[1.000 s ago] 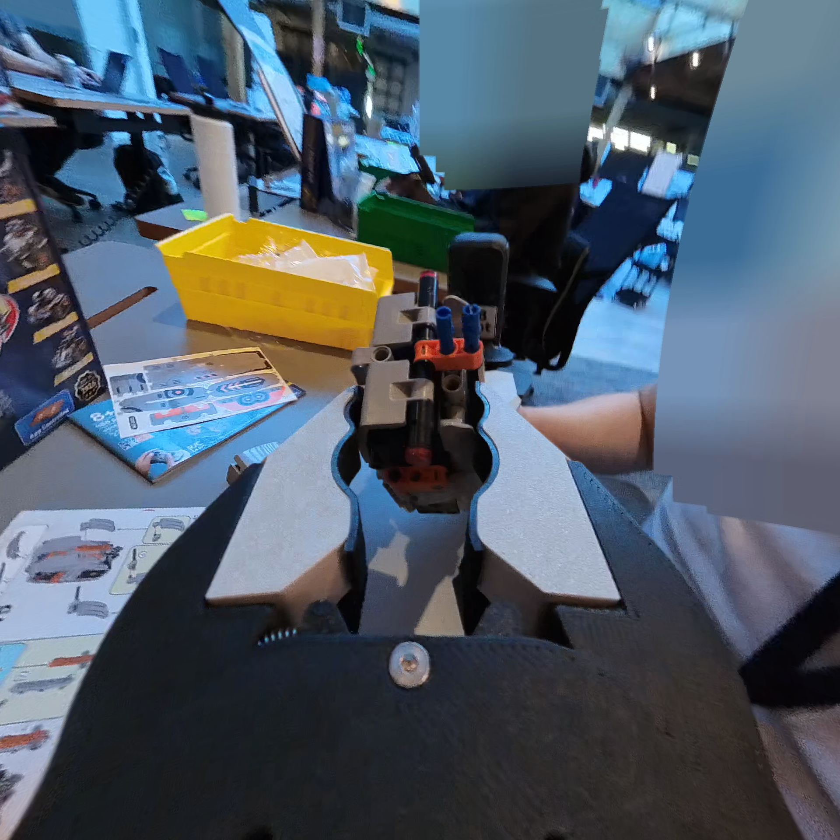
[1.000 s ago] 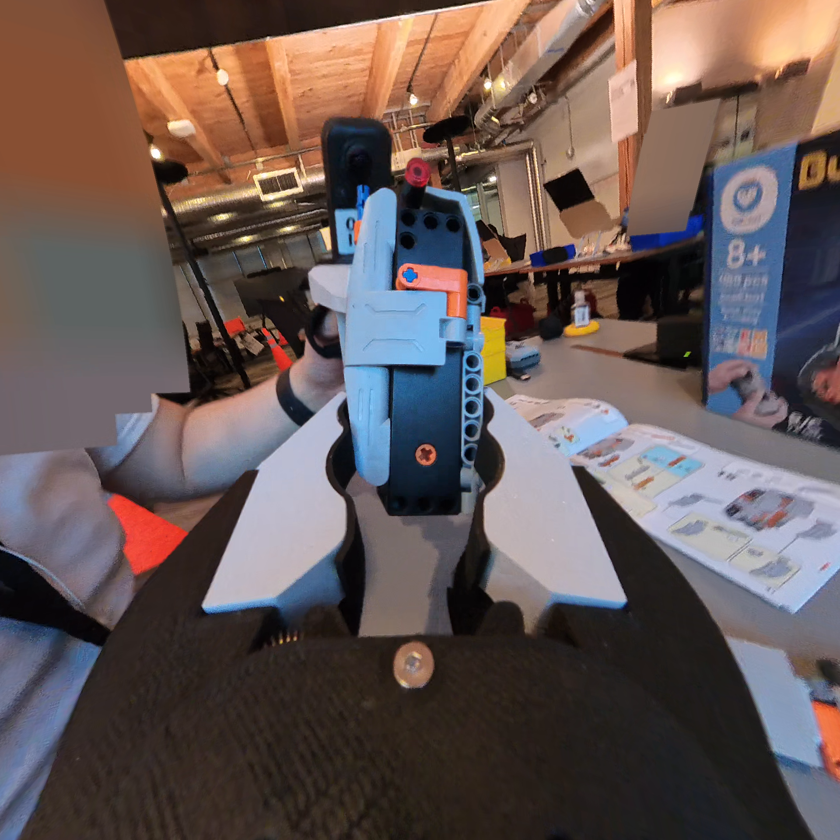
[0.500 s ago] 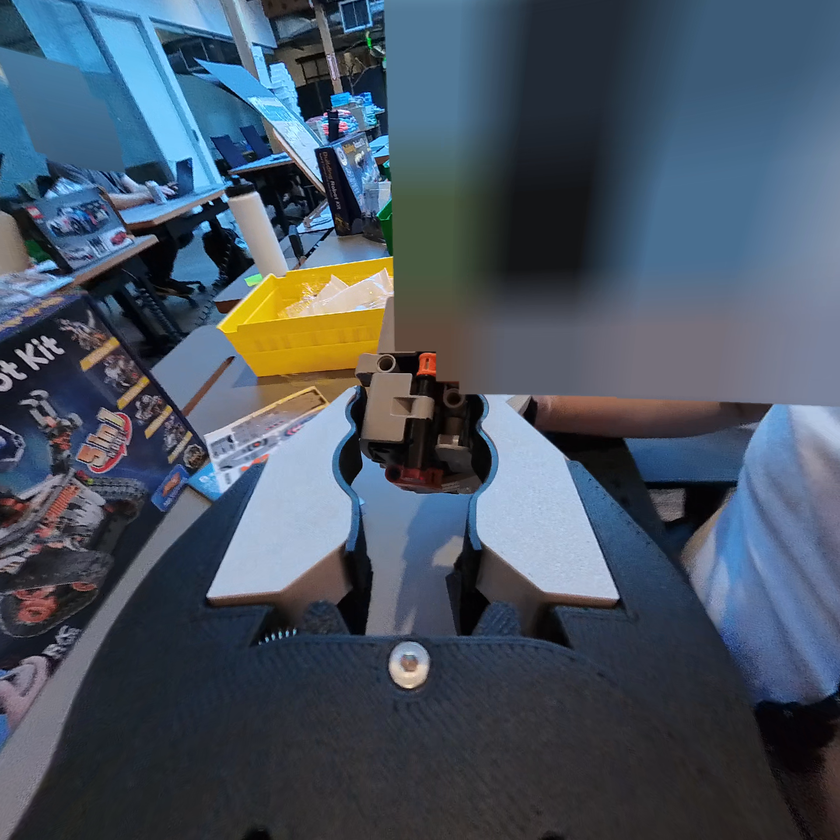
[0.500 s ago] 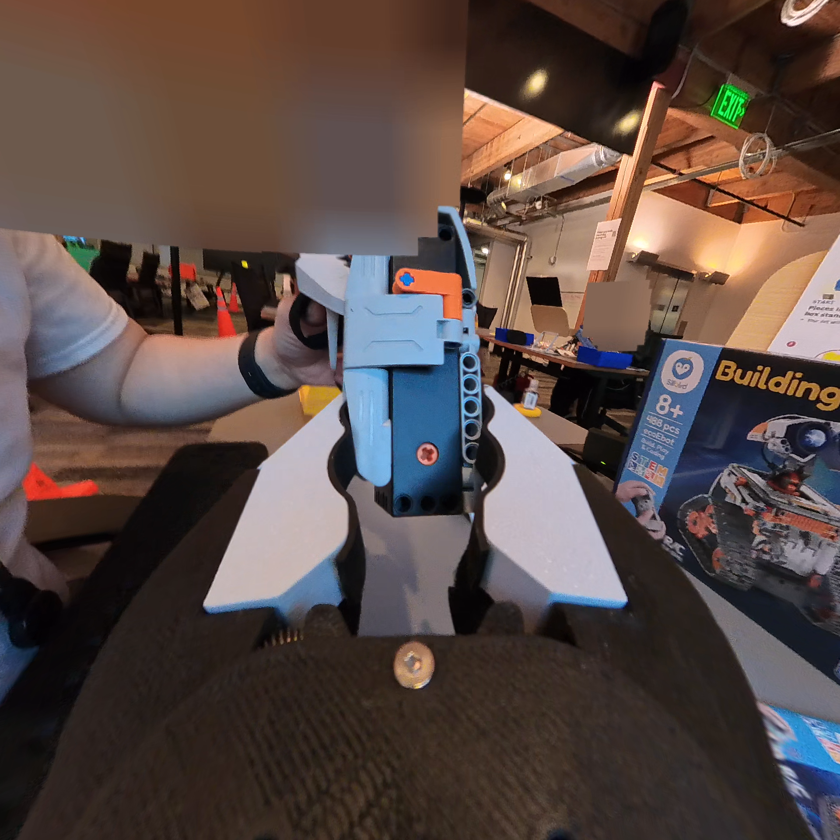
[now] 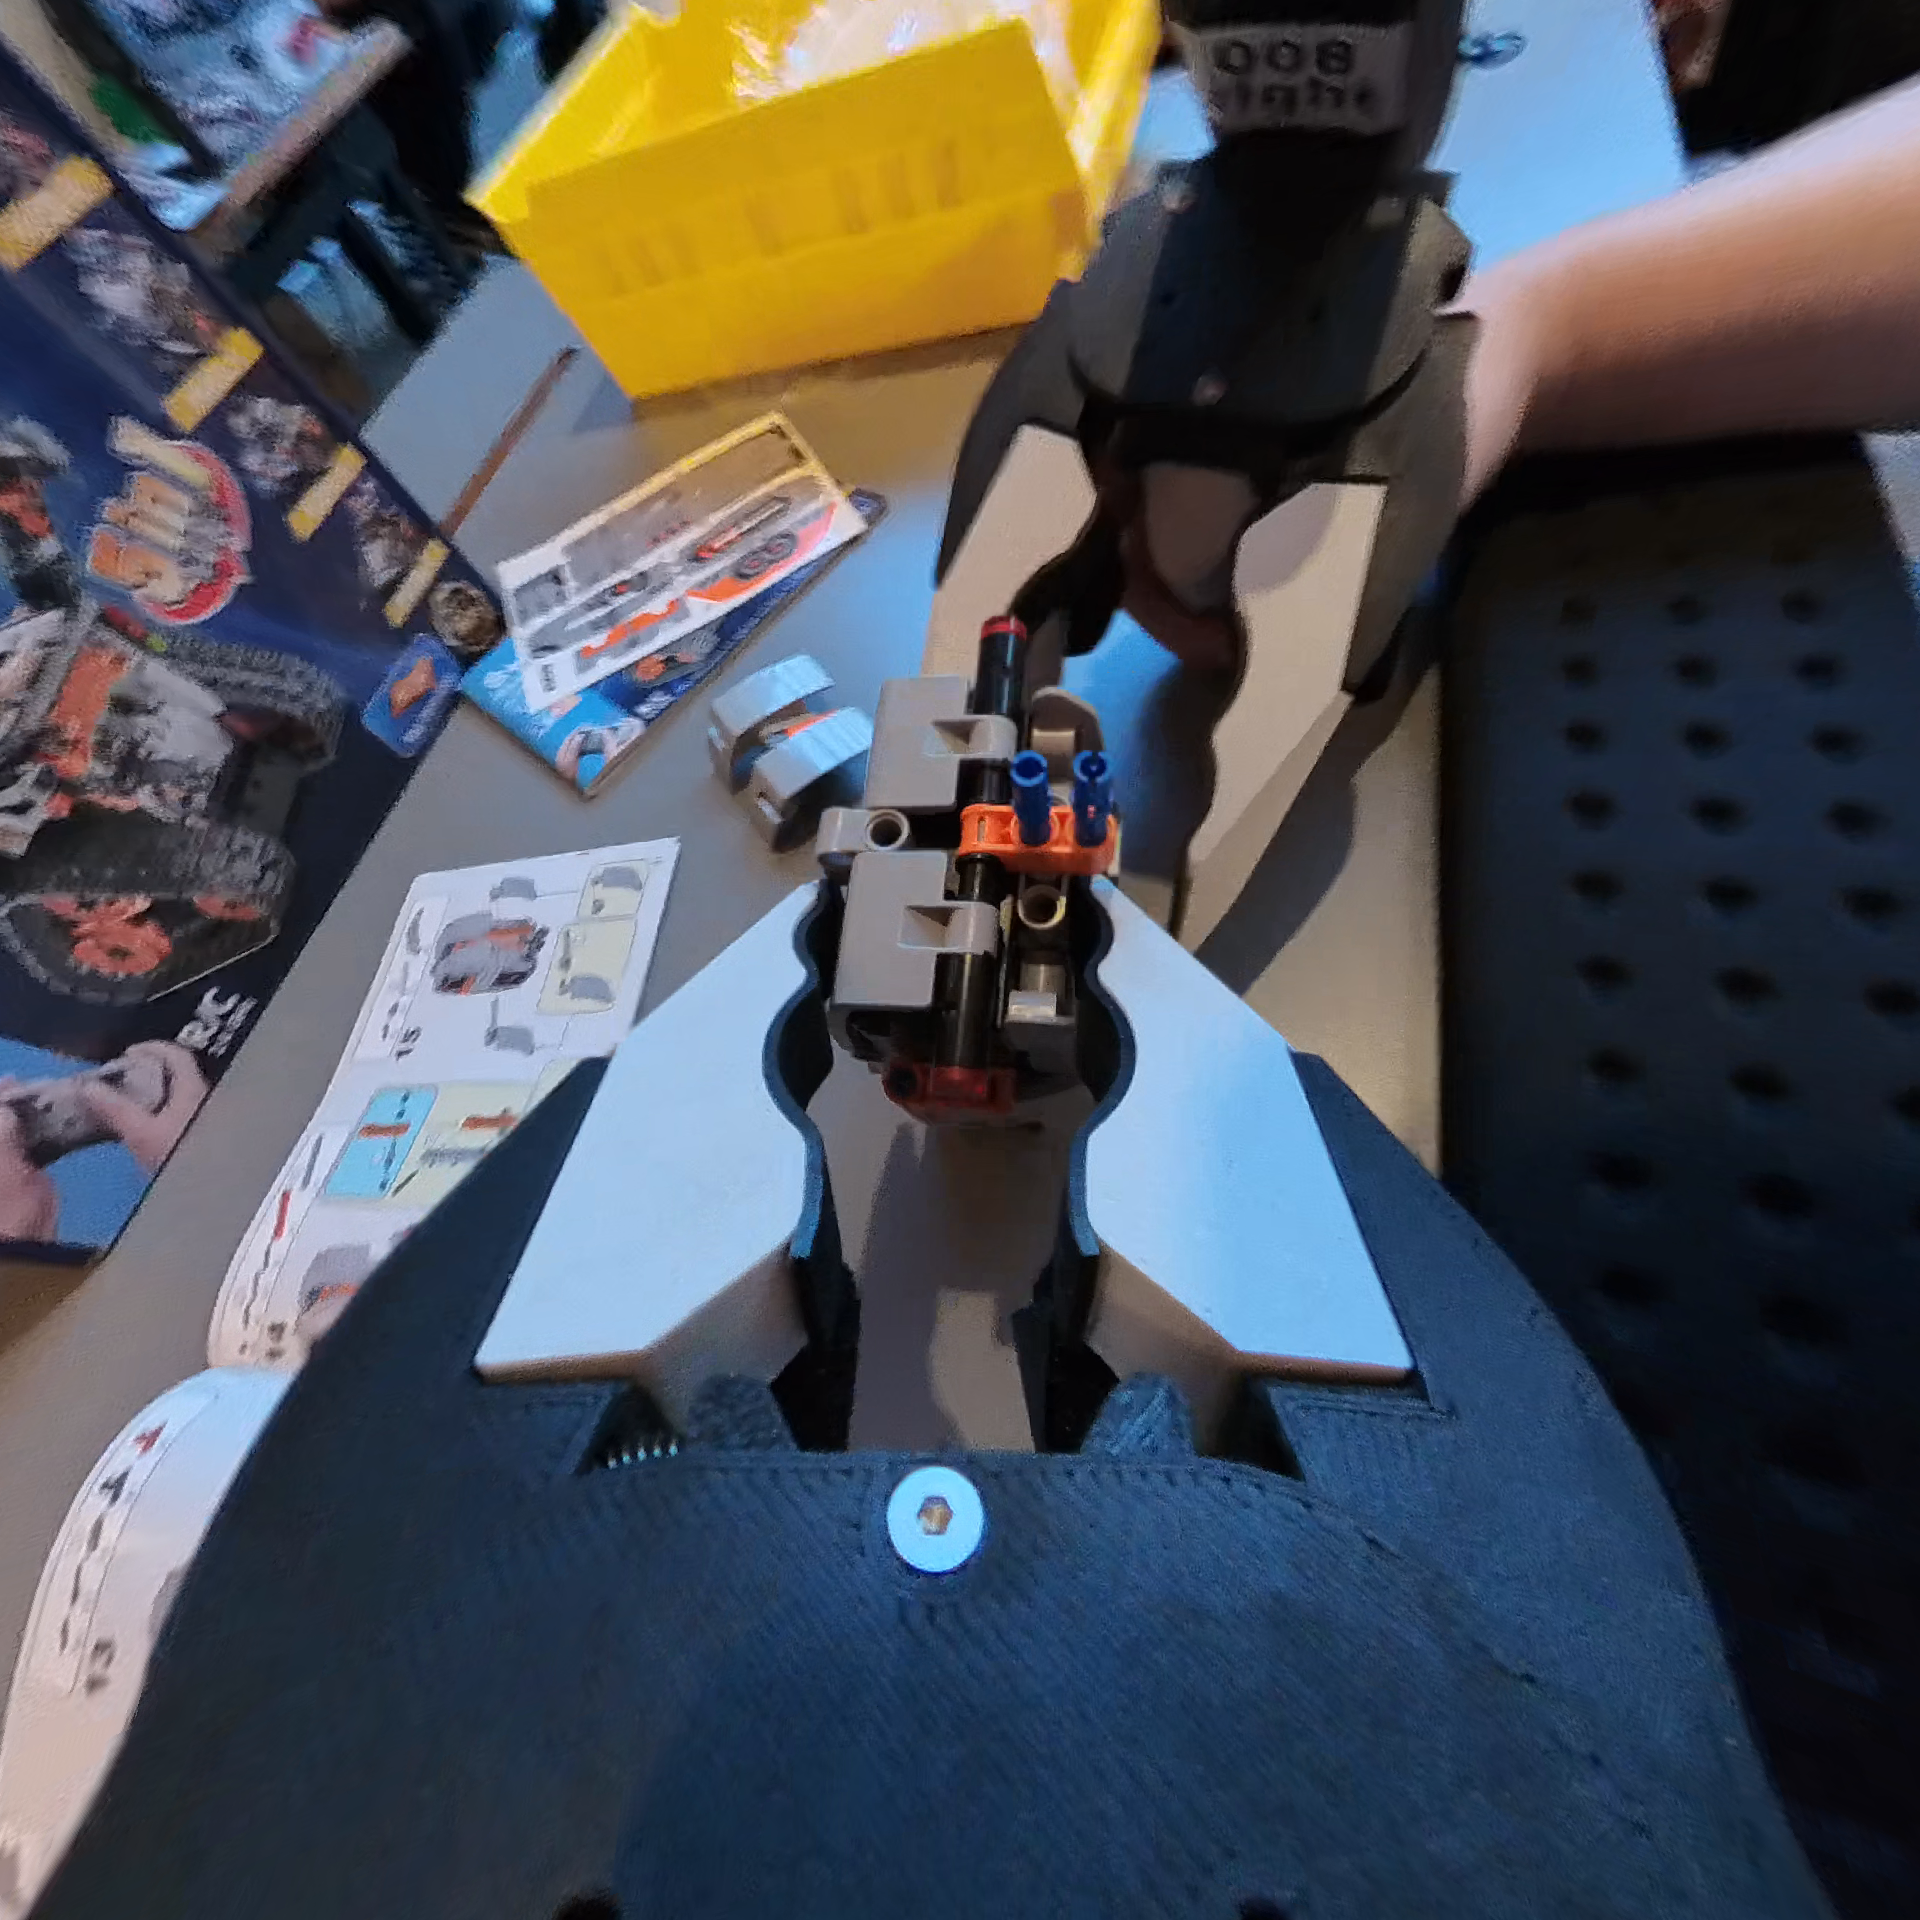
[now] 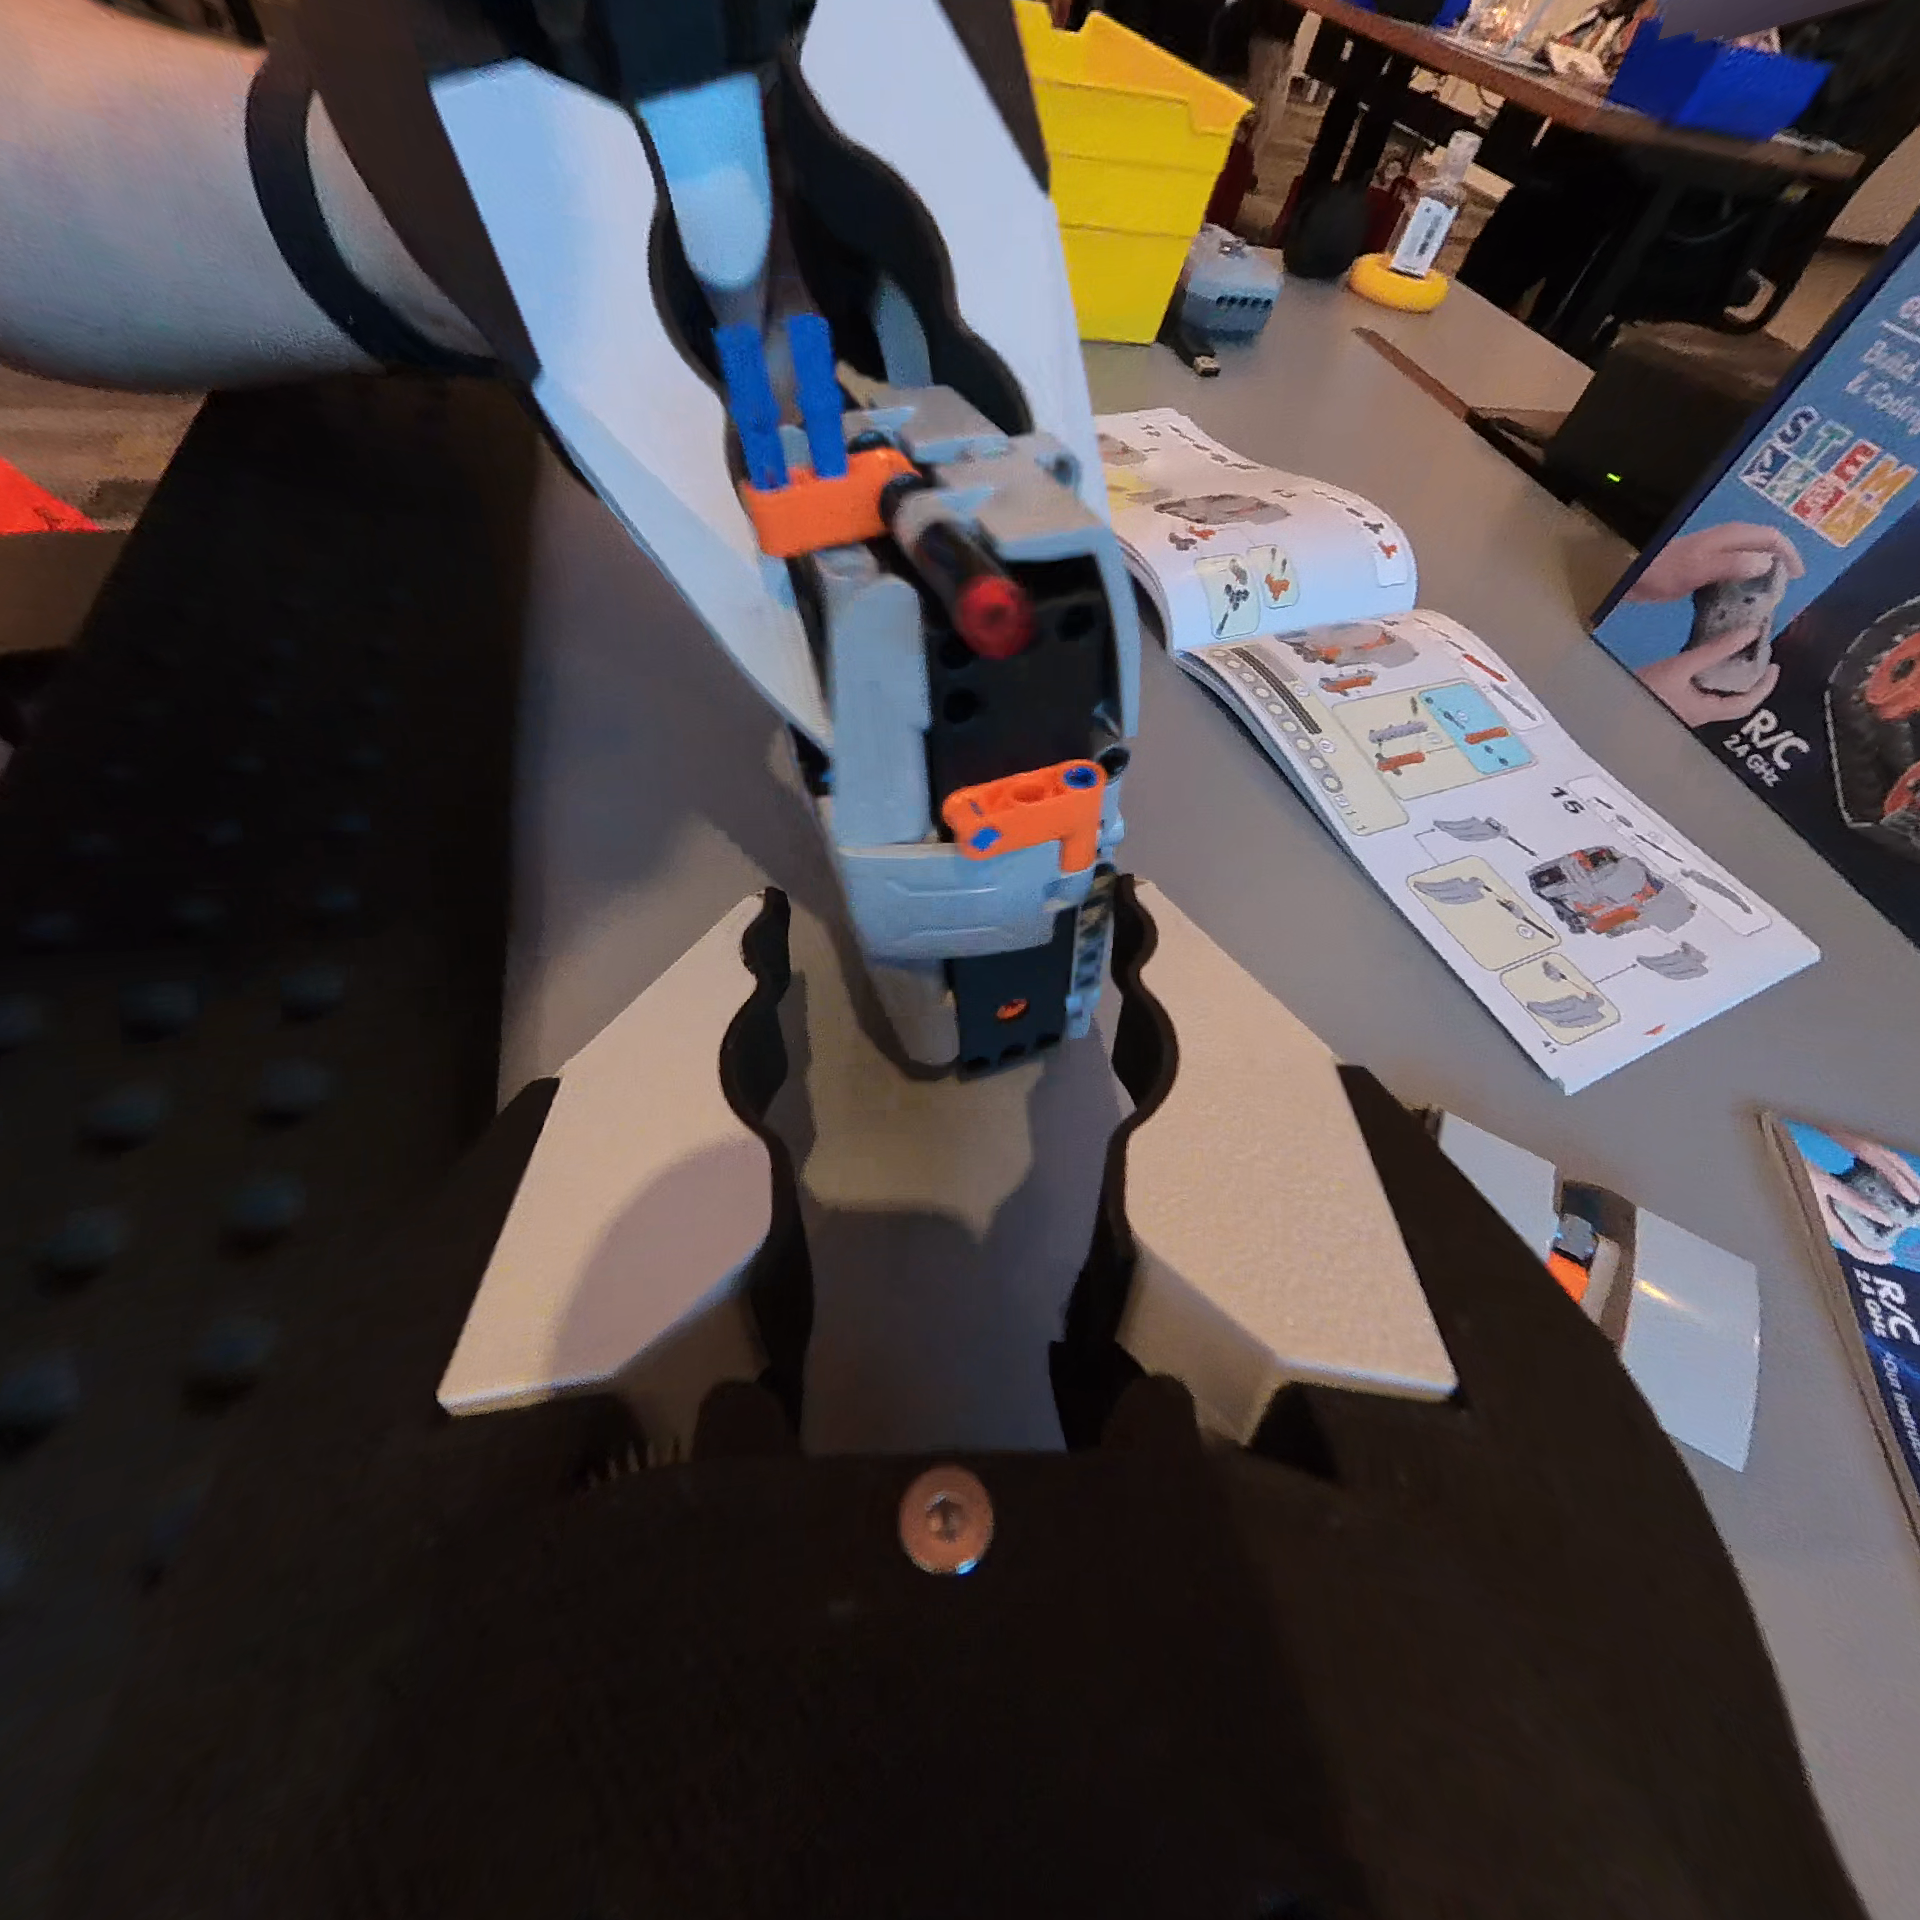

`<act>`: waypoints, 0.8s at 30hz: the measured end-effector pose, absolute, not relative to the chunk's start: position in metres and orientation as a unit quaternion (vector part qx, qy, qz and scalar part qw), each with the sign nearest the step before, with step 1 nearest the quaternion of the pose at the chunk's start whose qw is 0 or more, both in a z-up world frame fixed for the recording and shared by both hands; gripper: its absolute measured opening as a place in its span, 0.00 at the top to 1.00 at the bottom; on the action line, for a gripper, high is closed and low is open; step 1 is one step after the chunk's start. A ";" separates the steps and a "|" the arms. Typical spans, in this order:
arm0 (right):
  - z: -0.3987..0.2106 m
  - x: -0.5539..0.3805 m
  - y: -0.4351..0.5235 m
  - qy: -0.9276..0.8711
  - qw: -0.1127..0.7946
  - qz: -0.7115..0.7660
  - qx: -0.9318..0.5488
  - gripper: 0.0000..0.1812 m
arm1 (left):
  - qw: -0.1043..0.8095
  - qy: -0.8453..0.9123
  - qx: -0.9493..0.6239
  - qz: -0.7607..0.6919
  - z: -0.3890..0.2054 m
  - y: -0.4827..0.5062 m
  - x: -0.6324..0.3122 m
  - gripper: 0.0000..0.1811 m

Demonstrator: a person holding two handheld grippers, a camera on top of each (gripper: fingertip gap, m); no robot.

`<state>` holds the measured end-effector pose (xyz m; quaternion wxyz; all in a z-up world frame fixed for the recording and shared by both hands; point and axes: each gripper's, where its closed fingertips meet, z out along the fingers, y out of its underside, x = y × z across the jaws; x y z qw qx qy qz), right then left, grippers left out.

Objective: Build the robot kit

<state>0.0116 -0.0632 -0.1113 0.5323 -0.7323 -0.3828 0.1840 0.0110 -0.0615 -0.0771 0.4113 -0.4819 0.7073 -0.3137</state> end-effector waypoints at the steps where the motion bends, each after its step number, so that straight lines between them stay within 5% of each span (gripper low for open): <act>1: -0.109 0.014 -0.062 -0.373 0.536 0.187 -0.734 0.65 | 0.419 0.698 -0.490 -0.311 -0.077 -0.056 0.011 0.76; 8: -0.039 0.022 -0.062 -0.310 0.651 0.097 -0.686 0.67 | 0.396 0.675 -0.549 -0.293 -0.079 -0.041 0.020 0.76; 11: -0.016 0.017 -0.064 -0.297 0.667 0.055 -0.681 0.85 | 0.389 0.664 -0.565 -0.296 -0.080 -0.038 0.027 0.76; 16: -0.028 -0.003 -0.067 -0.369 0.567 0.053 -0.734 0.76 | 0.408 0.641 -0.563 -0.324 -0.078 -0.040 0.034 0.76; 24: -0.047 0.012 -0.067 -0.553 0.436 0.007 -0.710 0.76 | 0.437 0.654 -0.527 -0.323 -0.076 -0.048 0.033 0.76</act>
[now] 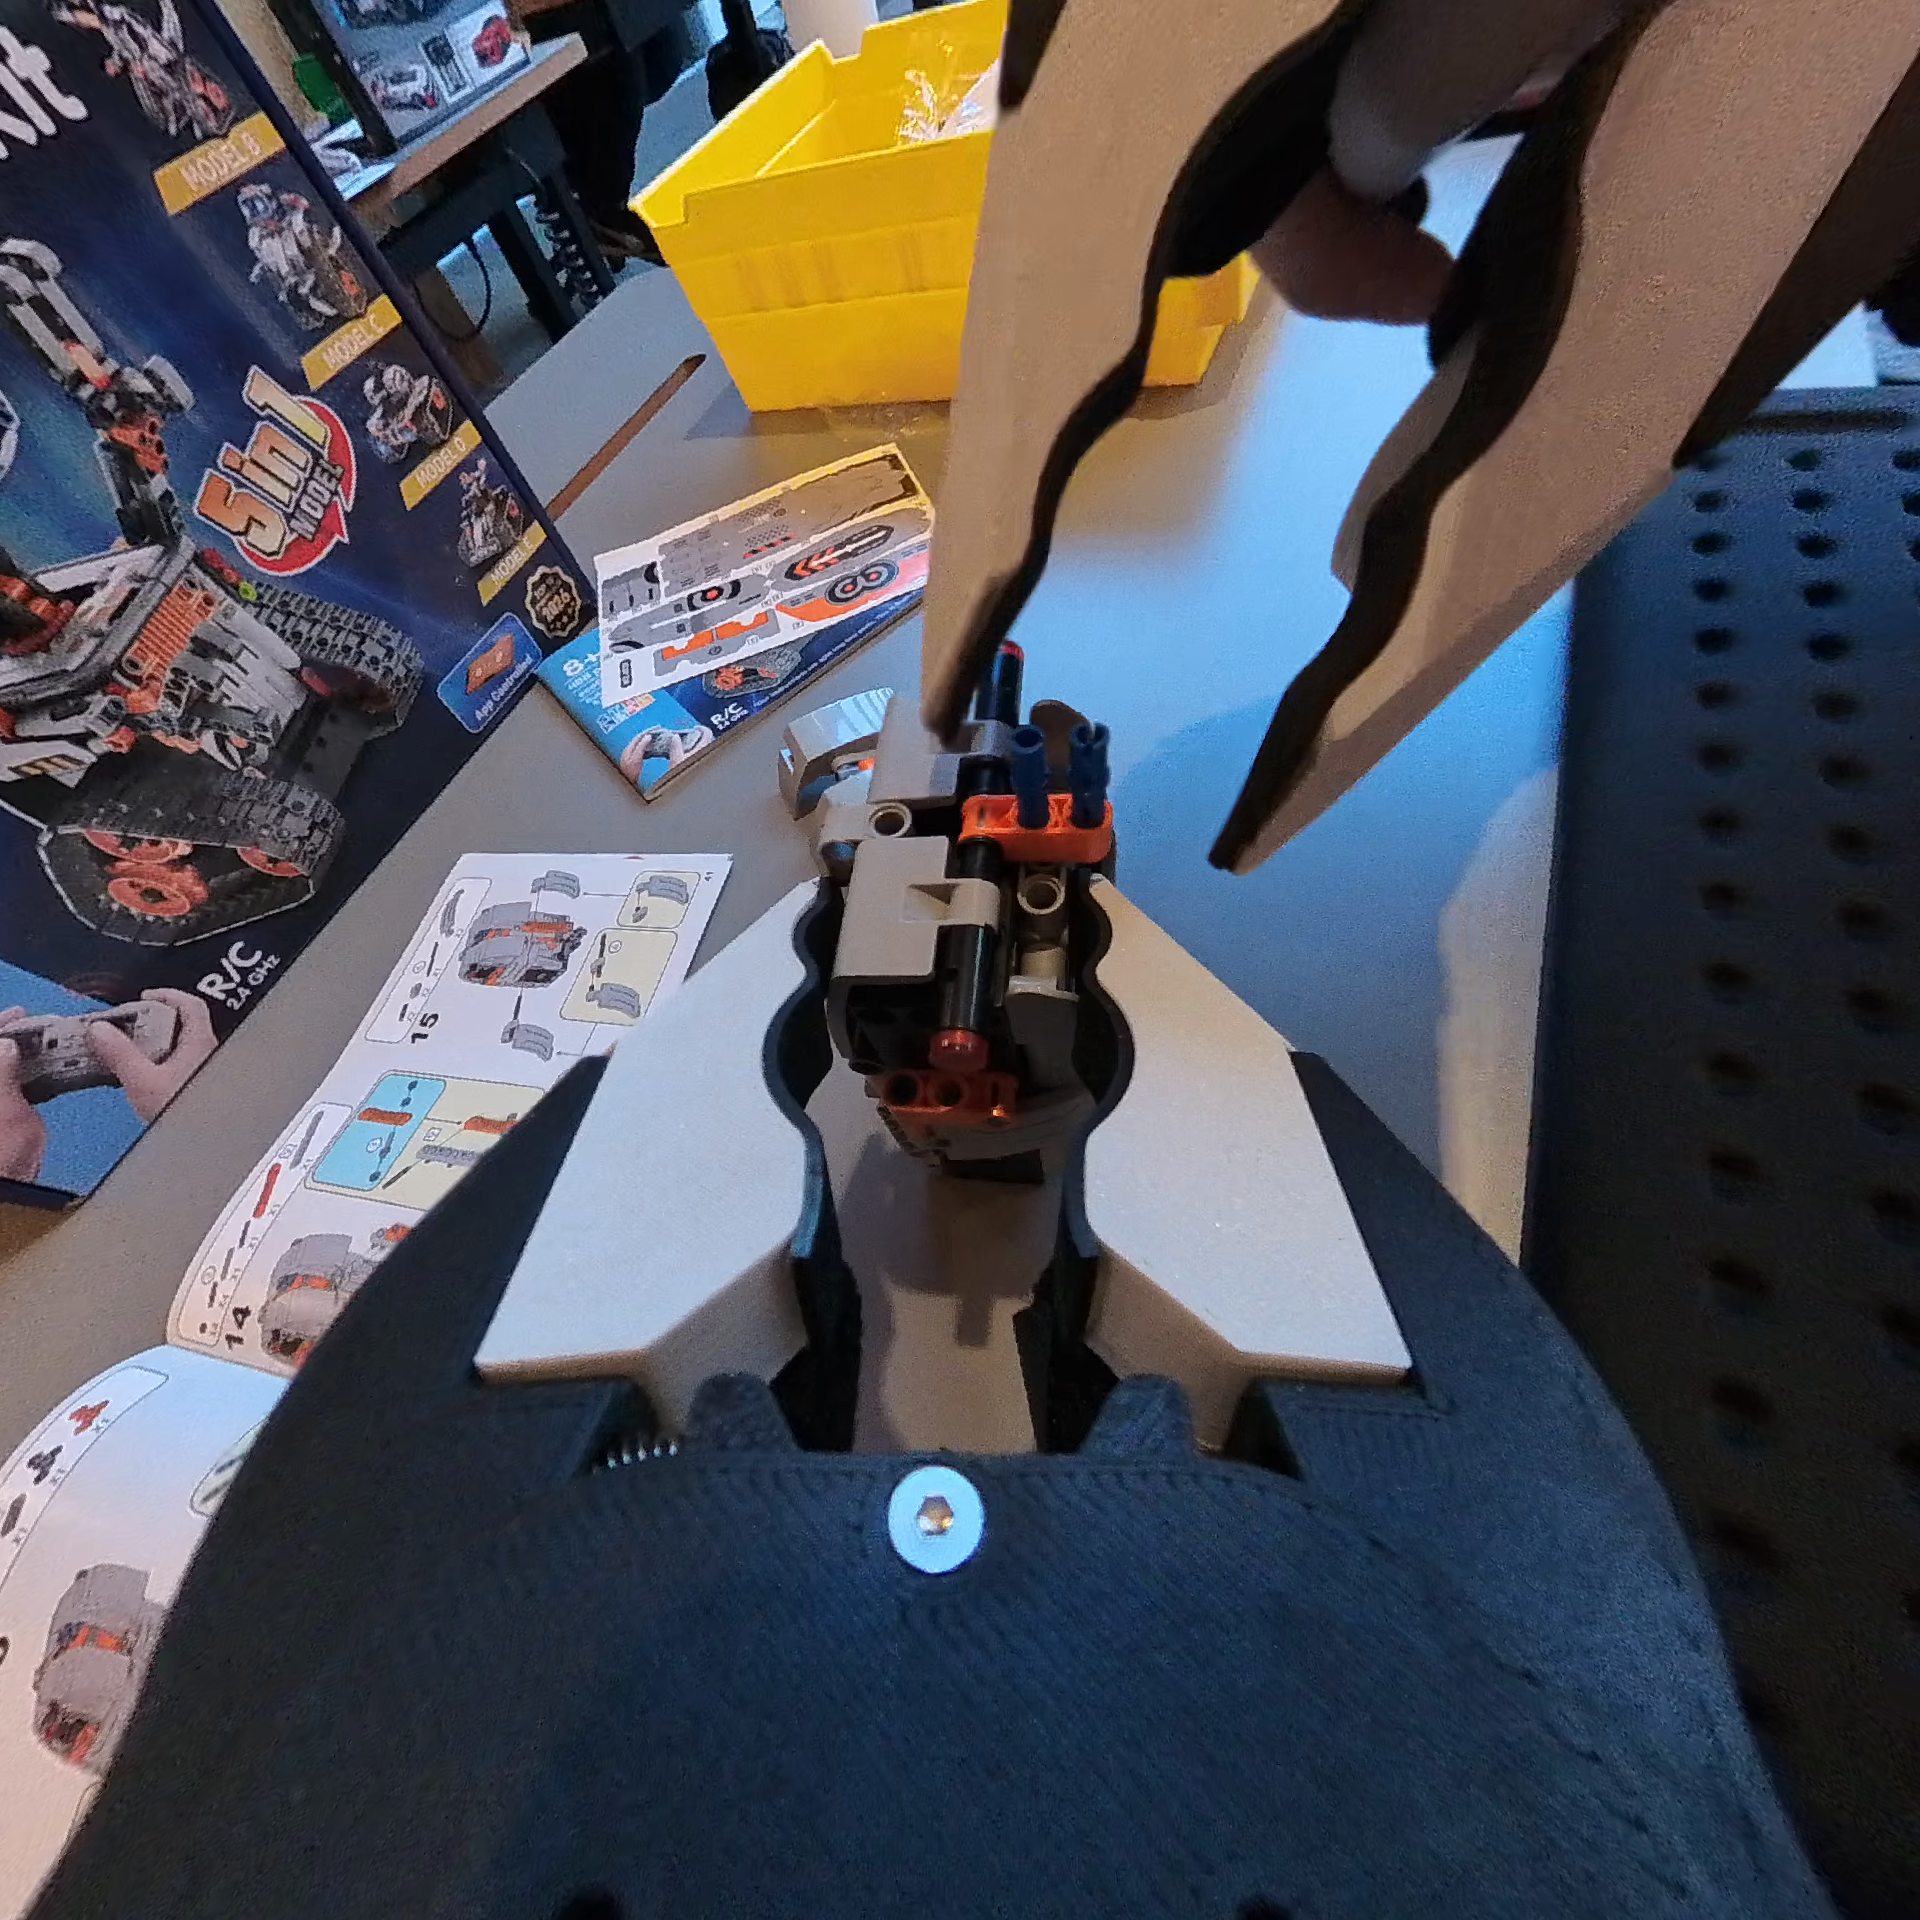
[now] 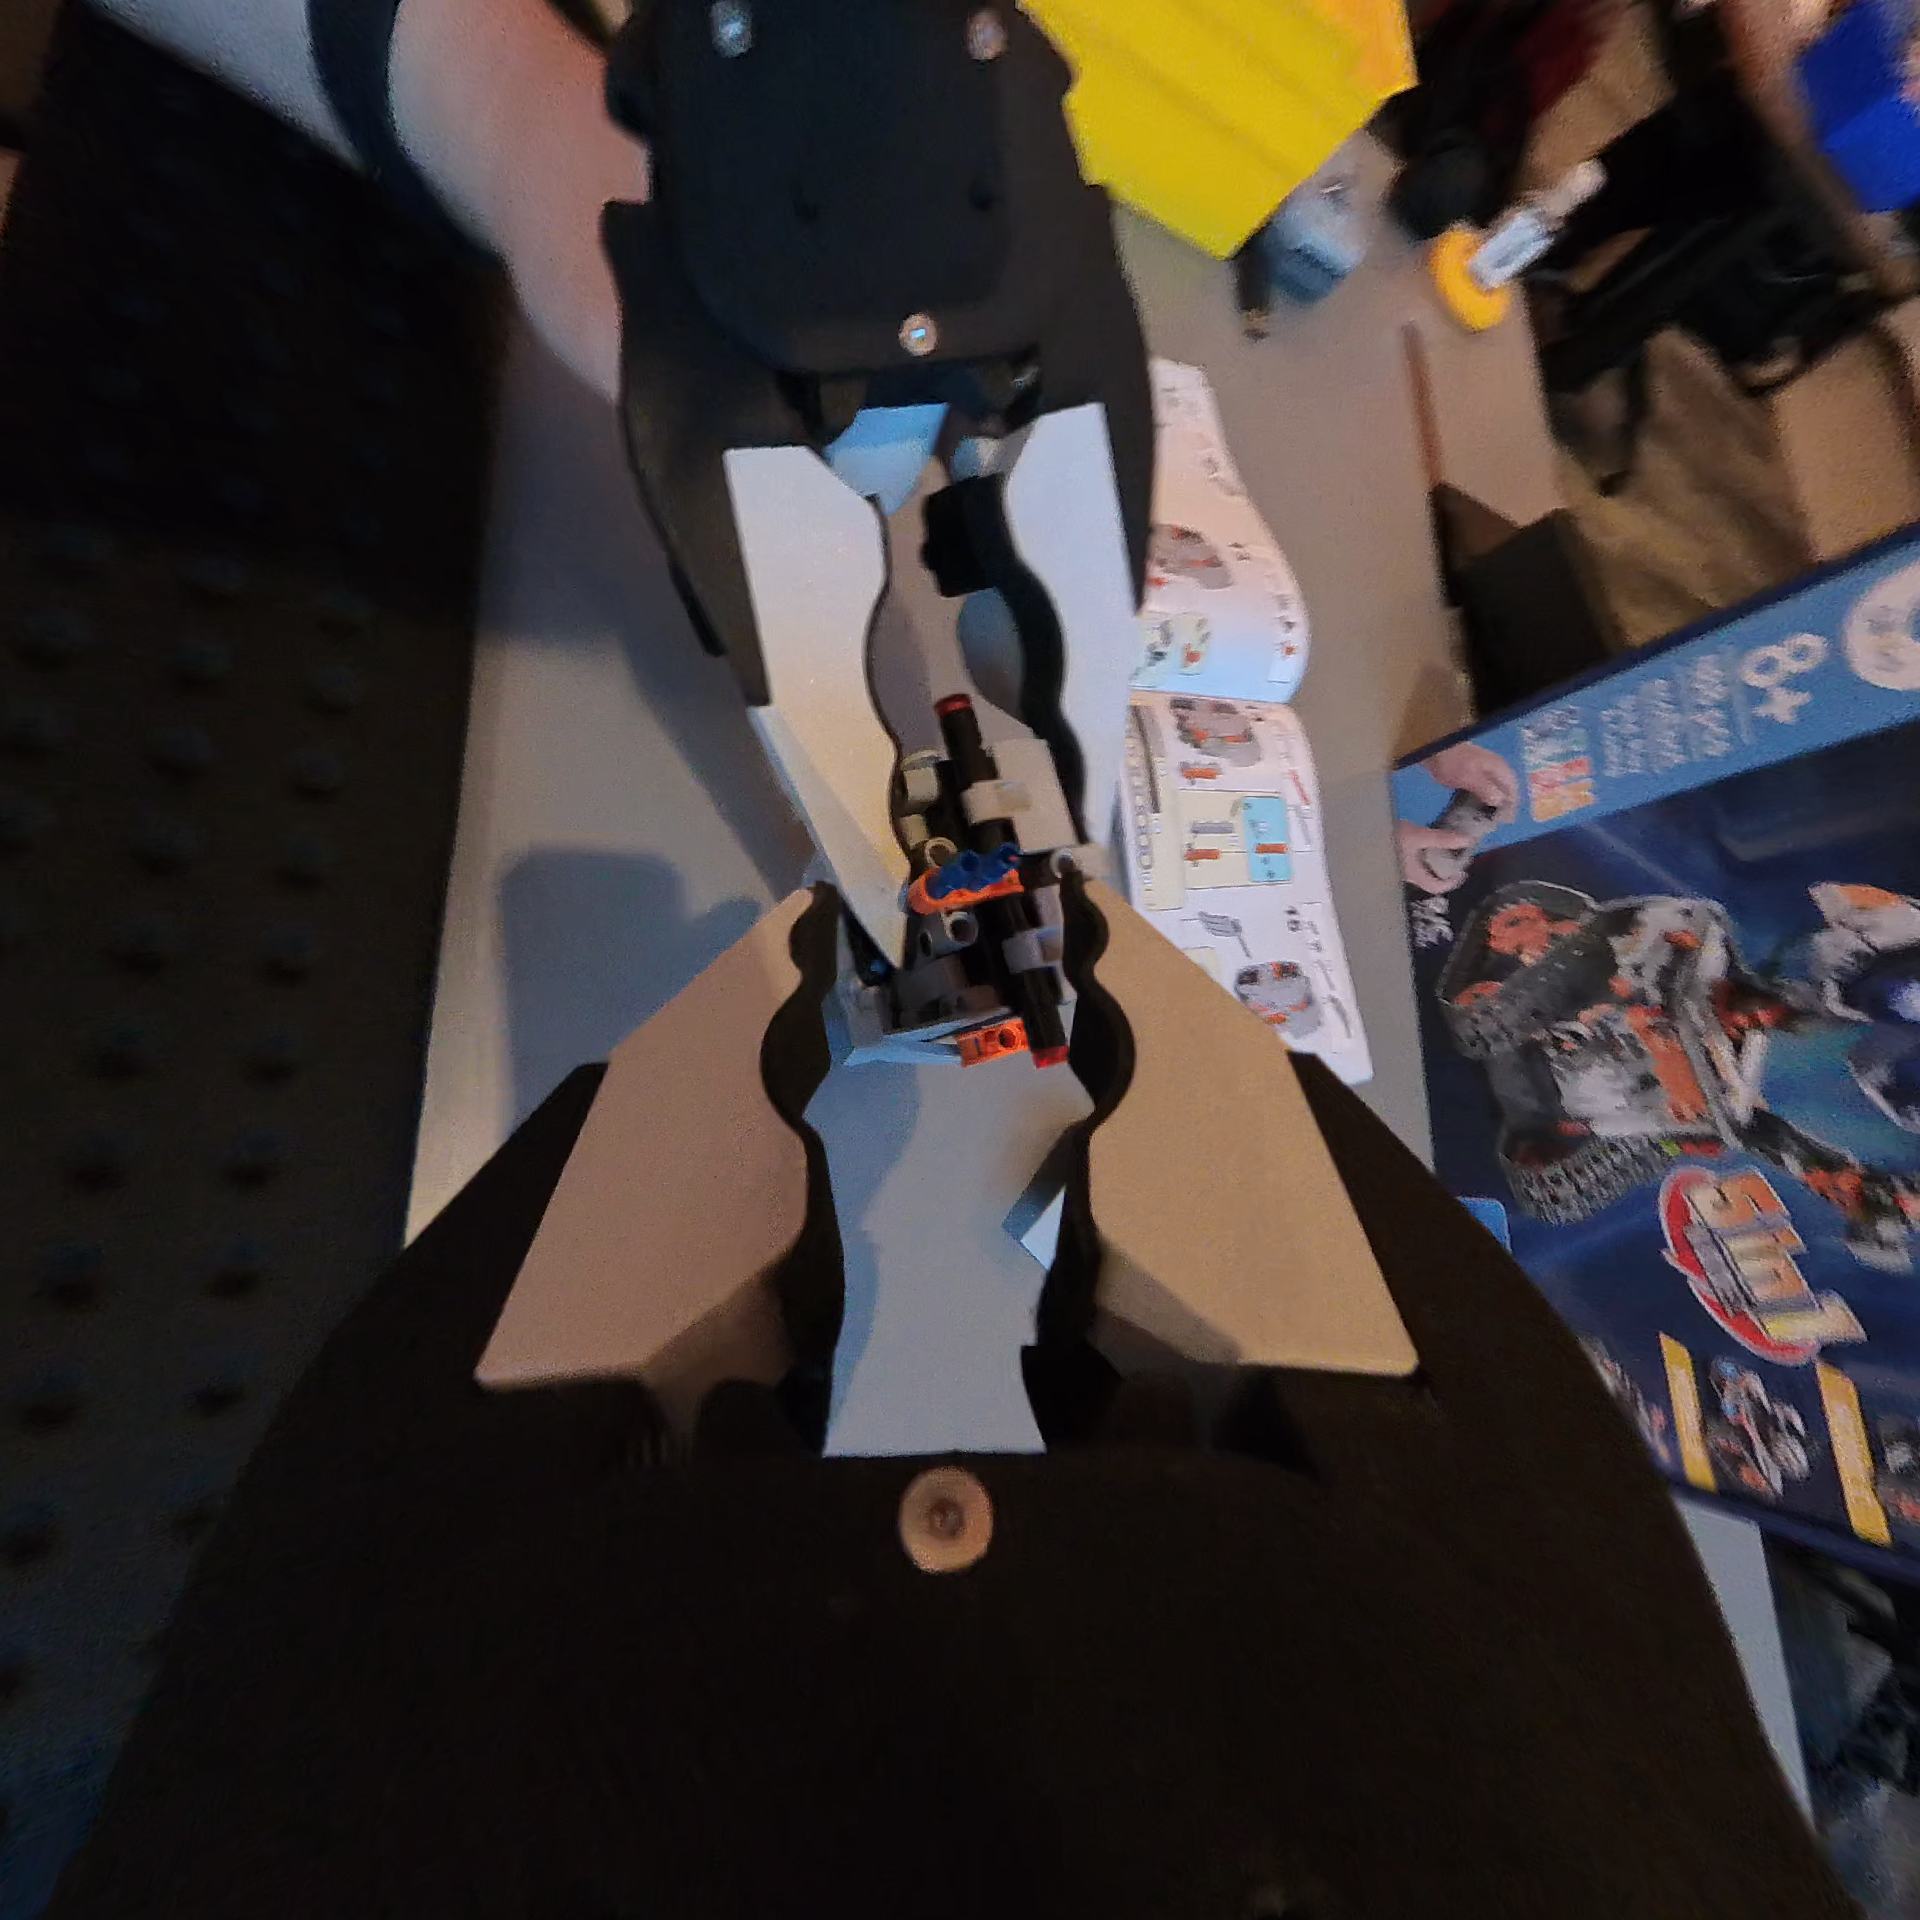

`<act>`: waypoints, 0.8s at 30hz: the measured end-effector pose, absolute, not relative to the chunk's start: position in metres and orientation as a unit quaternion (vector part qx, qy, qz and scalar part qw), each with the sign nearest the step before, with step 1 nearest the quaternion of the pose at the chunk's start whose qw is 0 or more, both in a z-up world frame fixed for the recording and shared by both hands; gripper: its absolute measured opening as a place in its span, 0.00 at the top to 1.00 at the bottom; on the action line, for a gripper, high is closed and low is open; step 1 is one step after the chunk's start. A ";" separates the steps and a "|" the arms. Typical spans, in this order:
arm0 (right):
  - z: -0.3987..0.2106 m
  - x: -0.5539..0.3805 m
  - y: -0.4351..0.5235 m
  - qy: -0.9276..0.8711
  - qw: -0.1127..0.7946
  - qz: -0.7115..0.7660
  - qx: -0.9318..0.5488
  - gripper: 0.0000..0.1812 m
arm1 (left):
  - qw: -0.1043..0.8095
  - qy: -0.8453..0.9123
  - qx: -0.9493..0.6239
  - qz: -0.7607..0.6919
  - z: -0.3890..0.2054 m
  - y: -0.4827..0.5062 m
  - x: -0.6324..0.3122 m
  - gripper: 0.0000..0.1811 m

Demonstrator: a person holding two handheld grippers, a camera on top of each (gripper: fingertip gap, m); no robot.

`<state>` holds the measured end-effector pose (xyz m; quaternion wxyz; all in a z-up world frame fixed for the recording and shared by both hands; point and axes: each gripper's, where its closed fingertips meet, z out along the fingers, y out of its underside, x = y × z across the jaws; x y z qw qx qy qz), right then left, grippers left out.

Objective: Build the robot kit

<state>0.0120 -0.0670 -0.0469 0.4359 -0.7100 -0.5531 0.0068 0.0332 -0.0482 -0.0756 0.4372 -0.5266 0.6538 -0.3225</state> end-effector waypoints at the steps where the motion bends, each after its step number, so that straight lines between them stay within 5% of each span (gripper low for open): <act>1: -0.050 0.010 -0.068 -0.573 0.417 0.012 -0.705 0.76 | 0.438 0.654 -0.525 -0.324 -0.075 -0.049 0.033 0.76; 10: -0.060 0.015 -0.060 -0.652 0.302 -0.040 -0.695 0.88 | 0.438 0.658 -0.515 -0.332 -0.075 -0.051 0.036 0.76; 24: -0.059 0.017 -0.057 -0.639 0.303 -0.016 -0.706 0.88 | 0.428 0.626 -0.534 -0.374 -0.075 -0.048 0.037 0.76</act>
